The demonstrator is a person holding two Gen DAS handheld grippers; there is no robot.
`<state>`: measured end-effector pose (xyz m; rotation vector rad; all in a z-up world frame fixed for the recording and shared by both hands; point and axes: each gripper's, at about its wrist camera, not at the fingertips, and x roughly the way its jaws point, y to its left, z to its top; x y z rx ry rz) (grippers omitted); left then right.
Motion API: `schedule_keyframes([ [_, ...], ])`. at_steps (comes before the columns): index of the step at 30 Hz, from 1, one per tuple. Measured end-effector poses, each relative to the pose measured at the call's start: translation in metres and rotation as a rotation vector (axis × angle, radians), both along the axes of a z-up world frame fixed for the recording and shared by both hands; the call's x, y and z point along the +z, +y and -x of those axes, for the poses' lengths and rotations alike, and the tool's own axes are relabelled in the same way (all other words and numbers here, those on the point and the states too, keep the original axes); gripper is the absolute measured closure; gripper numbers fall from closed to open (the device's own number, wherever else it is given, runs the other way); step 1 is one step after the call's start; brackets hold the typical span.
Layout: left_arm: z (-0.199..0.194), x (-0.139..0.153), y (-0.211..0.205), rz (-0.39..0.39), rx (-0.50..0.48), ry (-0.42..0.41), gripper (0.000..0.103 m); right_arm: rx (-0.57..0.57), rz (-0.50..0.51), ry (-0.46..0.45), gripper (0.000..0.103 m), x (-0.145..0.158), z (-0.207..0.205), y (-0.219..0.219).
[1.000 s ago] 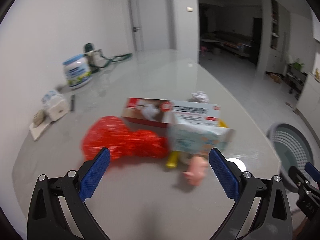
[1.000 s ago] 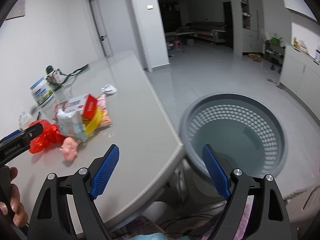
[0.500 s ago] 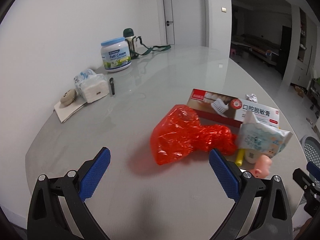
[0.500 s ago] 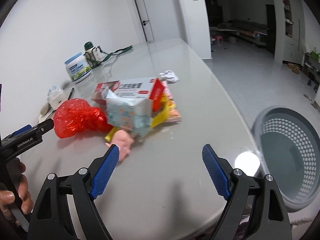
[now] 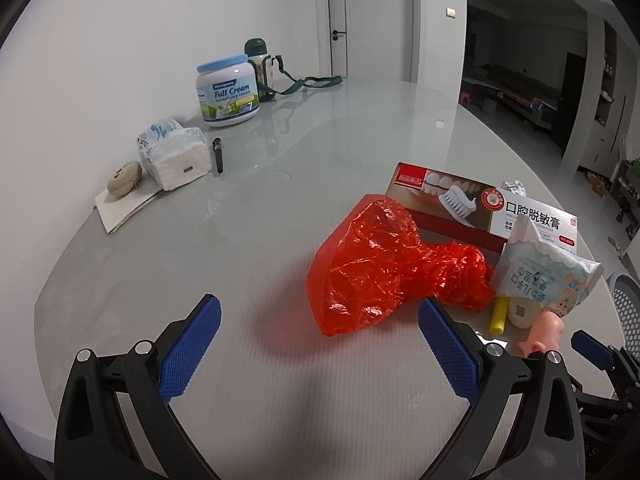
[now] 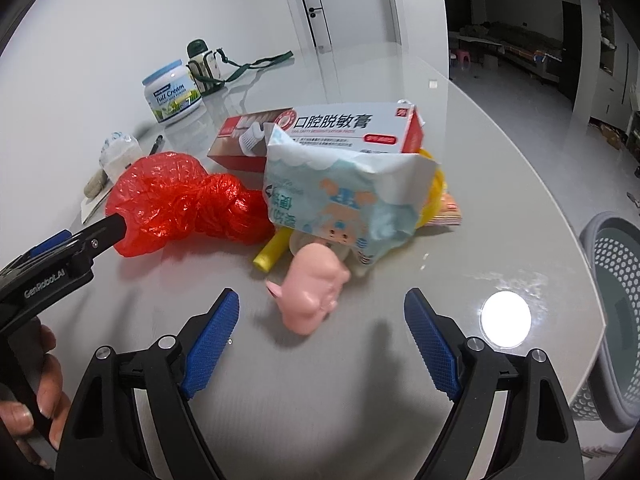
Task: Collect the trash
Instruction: 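Move the right tool to the pink toy pig and close on it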
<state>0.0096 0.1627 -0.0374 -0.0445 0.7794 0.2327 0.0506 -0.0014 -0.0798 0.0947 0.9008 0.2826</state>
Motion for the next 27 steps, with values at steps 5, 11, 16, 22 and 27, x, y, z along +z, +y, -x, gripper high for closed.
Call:
schedule_keyframes([
  [5, -0.003, -0.004, 0.002, 0.009, -0.01, 0.009, 0.006, -0.014, 0.009, 0.01, 0.022, -0.003, -0.01, 0.005],
  [11, -0.005, -0.004, 0.004, 0.022, -0.018, 0.003, 0.006, -0.002, 0.033, 0.025, 0.044, -0.008, -0.017, 0.016],
  [16, -0.005, -0.004, 0.0, 0.014, -0.028, 0.003, 0.006, -0.002, 0.026, 0.022, 0.06, -0.009, -0.018, 0.018],
  [22, -0.004, 0.003, -0.007, 0.022, -0.052, 0.004, 0.006, -0.005, 0.001, 0.004, 0.061, -0.006, -0.008, 0.007],
  [27, -0.002, 0.022, -0.008, 0.018, -0.066, -0.028, 0.006, -0.015, -0.021, -0.013, 0.061, 0.003, 0.003, -0.006],
])
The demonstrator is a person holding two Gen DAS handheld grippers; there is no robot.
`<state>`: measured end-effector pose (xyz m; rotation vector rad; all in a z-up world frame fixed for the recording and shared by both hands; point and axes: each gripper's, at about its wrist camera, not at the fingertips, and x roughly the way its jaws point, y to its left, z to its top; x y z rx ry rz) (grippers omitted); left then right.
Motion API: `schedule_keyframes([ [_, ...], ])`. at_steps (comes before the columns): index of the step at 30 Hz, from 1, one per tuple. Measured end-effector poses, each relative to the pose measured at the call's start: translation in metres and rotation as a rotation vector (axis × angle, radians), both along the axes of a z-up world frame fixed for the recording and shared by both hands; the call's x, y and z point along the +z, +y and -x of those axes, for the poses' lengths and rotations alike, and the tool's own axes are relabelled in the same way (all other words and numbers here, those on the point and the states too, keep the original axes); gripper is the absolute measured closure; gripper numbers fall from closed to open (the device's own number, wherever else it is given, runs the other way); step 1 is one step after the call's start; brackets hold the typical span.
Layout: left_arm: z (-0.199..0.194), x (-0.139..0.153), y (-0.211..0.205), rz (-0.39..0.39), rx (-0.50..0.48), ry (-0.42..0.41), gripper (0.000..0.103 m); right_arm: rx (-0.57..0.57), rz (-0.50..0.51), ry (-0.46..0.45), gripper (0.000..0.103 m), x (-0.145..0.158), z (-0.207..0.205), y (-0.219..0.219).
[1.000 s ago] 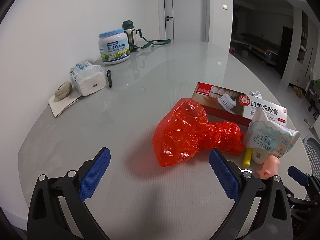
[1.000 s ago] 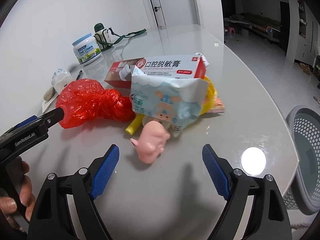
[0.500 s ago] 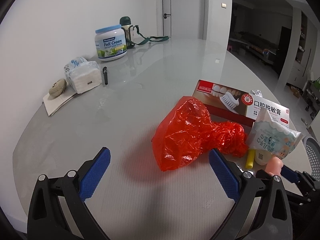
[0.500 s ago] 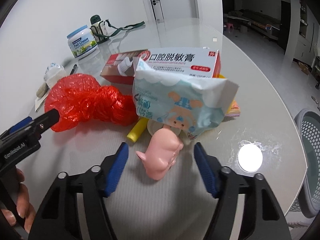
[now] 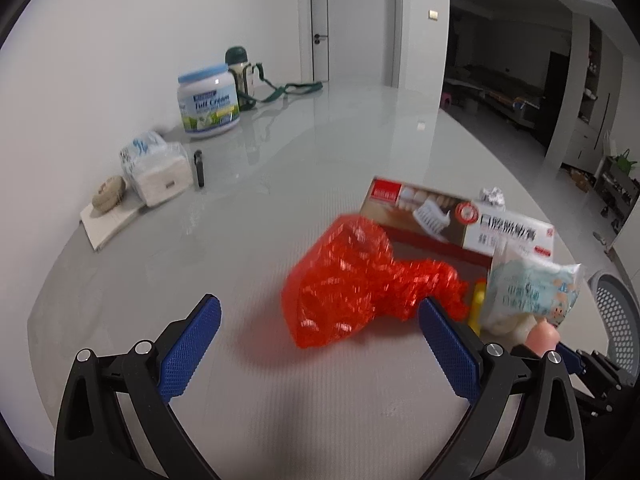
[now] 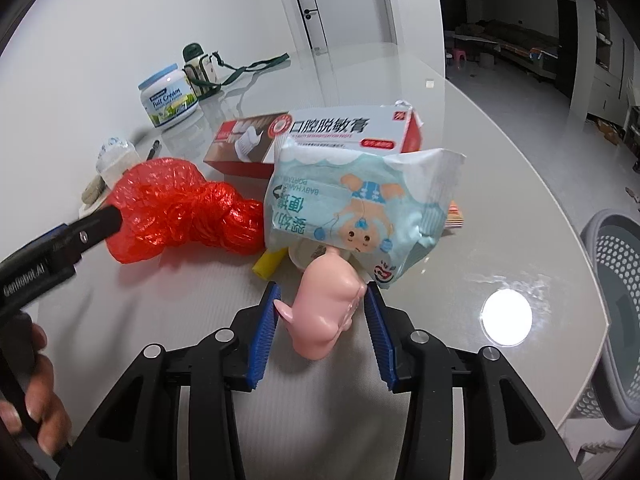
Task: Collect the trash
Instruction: 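Move the right tool to the pink toy pig and close on it, then grasp the red plastic bag with the left tool while the right tool holds the pig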
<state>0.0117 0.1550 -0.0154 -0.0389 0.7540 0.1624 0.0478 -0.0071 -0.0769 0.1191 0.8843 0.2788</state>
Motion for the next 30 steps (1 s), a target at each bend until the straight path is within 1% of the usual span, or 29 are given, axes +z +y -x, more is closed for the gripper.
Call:
schedule_keyframes([
  [7, 0.002, 0.03, -0.004, -0.025, -0.007, -0.07, 0.006, 0.003, -0.022, -0.025, 0.061, 0.016, 0.018, -0.02],
  [12, 0.006, 0.036, -0.015, -0.034, -0.028, -0.082, 0.006, -0.027, -0.027, -0.041, 0.061, 0.023, 0.031, -0.04],
  [14, 0.009, 0.034, -0.019, -0.041, -0.032, -0.08, 0.006, -0.039, -0.035, -0.046, 0.061, 0.026, 0.034, -0.046],
  [16, 0.01, 0.029, -0.021, -0.025, -0.035, -0.072, 0.006, -0.047, -0.039, -0.055, 0.061, 0.03, 0.037, -0.051],
  [19, 0.008, 0.016, -0.023, 0.007, -0.041, -0.045, 0.006, -0.055, -0.042, -0.066, 0.061, 0.035, 0.041, -0.055],
  [23, -0.004, -0.003, -0.027, 0.02, -0.035, -0.002, 0.006, -0.071, -0.051, -0.064, 0.061, 0.035, 0.043, -0.063],
  [28, -0.018, -0.01, -0.024, 0.052, -0.019, -0.012, 0.006, -0.084, -0.065, -0.054, 0.061, 0.032, 0.037, -0.068],
  [30, -0.027, -0.011, -0.021, 0.057, -0.001, -0.003, 0.006, -0.085, -0.07, -0.051, 0.061, 0.031, 0.036, -0.069],
])
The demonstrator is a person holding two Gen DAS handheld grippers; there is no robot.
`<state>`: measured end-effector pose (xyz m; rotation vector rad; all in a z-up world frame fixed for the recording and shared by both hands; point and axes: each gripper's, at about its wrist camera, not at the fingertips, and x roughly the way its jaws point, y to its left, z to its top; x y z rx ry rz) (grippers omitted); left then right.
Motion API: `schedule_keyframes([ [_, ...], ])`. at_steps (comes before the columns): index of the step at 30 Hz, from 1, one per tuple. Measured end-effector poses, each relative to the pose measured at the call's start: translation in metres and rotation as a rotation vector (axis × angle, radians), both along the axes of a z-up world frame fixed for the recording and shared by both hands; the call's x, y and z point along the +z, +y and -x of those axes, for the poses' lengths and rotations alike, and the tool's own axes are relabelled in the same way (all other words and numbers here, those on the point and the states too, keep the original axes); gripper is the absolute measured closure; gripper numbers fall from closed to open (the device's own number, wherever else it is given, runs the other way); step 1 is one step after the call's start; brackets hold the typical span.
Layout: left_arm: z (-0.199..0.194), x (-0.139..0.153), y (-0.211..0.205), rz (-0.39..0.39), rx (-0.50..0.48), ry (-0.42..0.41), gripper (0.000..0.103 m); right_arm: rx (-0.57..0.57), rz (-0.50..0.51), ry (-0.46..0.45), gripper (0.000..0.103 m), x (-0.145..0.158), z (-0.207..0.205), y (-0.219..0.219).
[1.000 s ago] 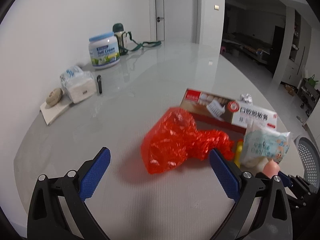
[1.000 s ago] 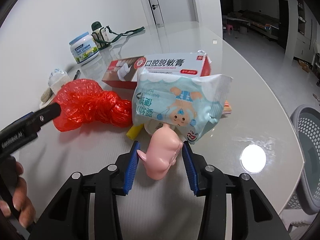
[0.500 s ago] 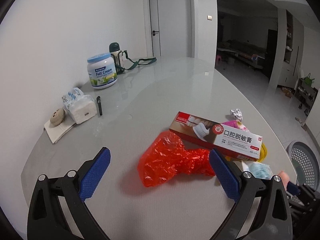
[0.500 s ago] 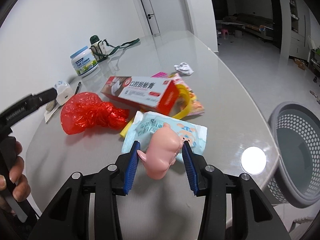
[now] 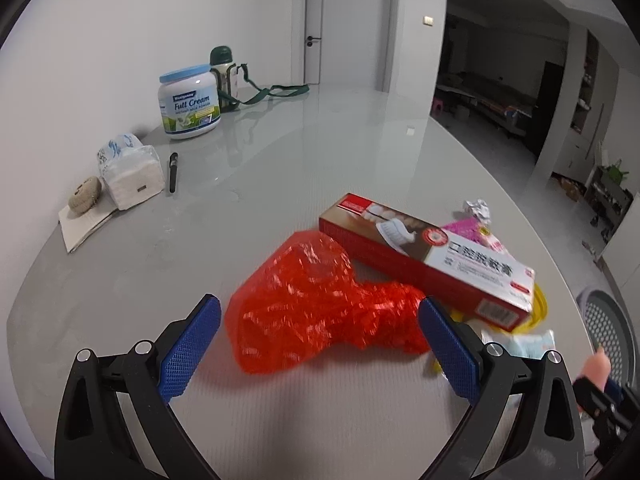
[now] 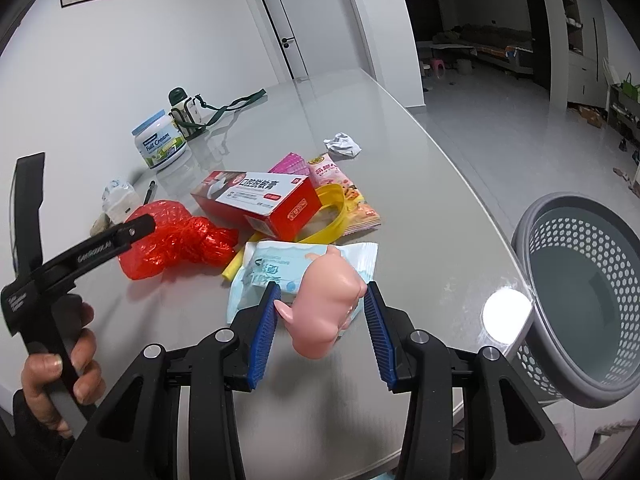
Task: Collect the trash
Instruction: 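Grasp the red plastic bag with the left tool while the right tool holds the pig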
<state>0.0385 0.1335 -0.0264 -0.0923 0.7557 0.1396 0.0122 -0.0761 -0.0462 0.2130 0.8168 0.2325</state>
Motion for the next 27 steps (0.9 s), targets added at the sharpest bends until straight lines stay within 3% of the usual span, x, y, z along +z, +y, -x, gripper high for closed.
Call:
schedule_keyframes([
  [7, -0.027, -0.002, 0.016, -0.02, 0.103, 0.025, 0.006, 0.0, -0.021, 0.015, 0.061, -0.006, -0.007, -0.006],
  [17, -0.046, -0.031, 0.025, -0.021, 0.127, 0.124, 0.009, -0.004, -0.038, 0.031, 0.061, -0.012, -0.013, -0.01],
  [19, -0.045, -0.034, 0.027, -0.004, 0.111, 0.129, 0.029, -0.006, -0.039, 0.031, 0.061, -0.013, -0.013, -0.01],
  [20, -0.046, -0.036, 0.027, 0.003, 0.102, 0.137, 0.034, -0.006, -0.038, 0.032, 0.061, -0.013, -0.013, -0.01],
  [22, -0.045, -0.038, 0.027, 0.019, 0.083, 0.14, 0.052, -0.007, -0.038, 0.031, 0.061, -0.013, -0.013, -0.011],
  [27, -0.04, -0.036, 0.027, 0.049, 0.051, 0.126, 0.08, -0.013, -0.037, 0.025, 0.061, -0.012, -0.012, -0.012],
])
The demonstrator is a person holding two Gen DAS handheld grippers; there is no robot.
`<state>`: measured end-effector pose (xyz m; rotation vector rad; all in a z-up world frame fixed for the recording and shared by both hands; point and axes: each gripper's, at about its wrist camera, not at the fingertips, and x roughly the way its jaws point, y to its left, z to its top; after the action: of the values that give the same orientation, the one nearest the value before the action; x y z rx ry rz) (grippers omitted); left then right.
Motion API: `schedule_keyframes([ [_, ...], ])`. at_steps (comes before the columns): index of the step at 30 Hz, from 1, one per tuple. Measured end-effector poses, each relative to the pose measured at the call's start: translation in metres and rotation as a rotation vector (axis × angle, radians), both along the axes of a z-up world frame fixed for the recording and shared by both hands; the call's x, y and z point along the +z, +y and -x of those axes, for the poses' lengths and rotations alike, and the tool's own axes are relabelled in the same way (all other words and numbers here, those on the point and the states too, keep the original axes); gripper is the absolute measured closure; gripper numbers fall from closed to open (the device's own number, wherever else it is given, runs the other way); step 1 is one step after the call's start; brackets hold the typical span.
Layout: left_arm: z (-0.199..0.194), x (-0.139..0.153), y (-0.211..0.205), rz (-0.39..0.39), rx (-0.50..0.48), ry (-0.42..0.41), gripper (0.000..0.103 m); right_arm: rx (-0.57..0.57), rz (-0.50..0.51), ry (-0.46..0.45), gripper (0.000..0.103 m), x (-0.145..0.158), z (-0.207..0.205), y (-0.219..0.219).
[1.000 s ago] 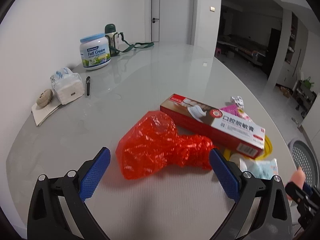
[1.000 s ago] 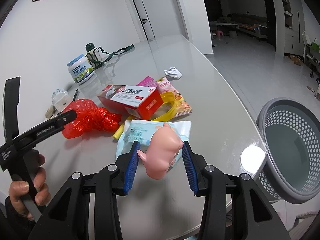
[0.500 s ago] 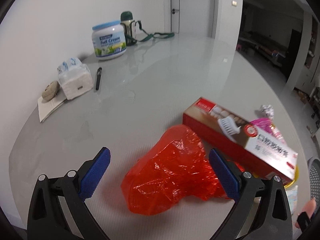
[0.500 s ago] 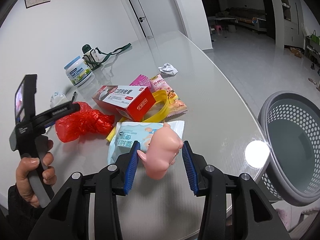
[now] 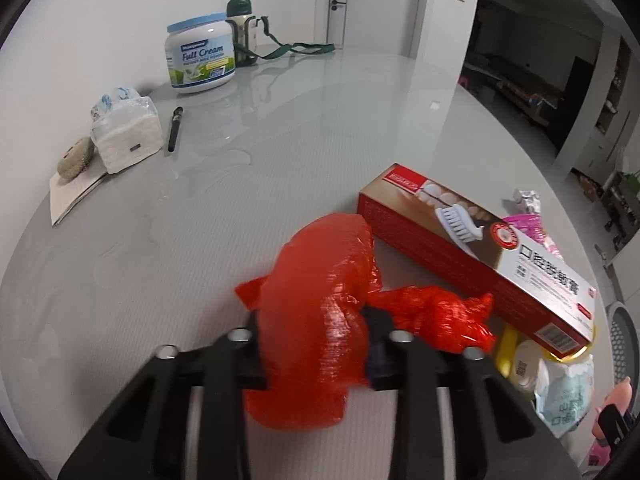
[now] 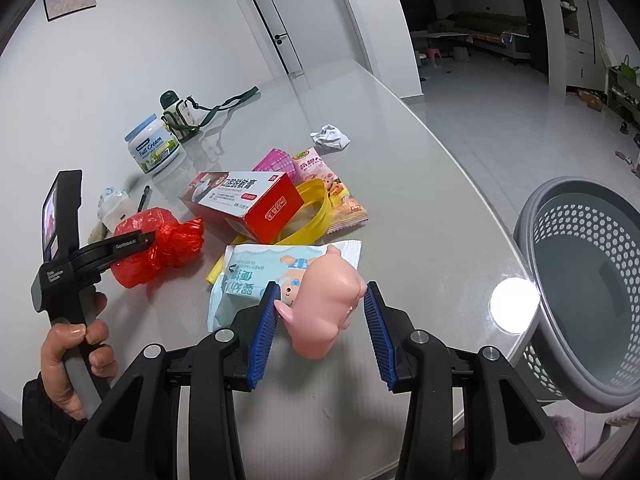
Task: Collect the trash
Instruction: 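Grasp the red plastic bag with the left tool while the right tool holds the pig, then carry bag and pig over the grey basket and open both tools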
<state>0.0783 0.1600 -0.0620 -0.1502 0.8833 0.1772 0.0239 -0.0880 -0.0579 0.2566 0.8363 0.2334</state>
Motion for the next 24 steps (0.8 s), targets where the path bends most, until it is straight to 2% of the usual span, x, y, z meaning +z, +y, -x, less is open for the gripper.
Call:
schedule_keyframes([
  [4, 0.009, 0.01, -0.003, -0.005, -0.019, -0.032, 0.087, -0.006, 0.002, -0.007, 0.061, 0.002, 0.002, -0.002],
  [13, 0.042, 0.054, -0.032, -0.015, -0.107, -0.144, 0.087, -0.053, 0.008, -0.041, 0.061, 0.014, 0.012, -0.018],
  [19, 0.054, 0.086, -0.096, 0.009, -0.291, -0.231, 0.087, -0.146, 0.025, -0.084, 0.061, 0.031, 0.028, -0.052],
  [24, 0.058, 0.094, -0.165, 0.051, -0.479, -0.254, 0.087, -0.276, 0.044, -0.097, 0.061, 0.038, 0.048, -0.101],
])
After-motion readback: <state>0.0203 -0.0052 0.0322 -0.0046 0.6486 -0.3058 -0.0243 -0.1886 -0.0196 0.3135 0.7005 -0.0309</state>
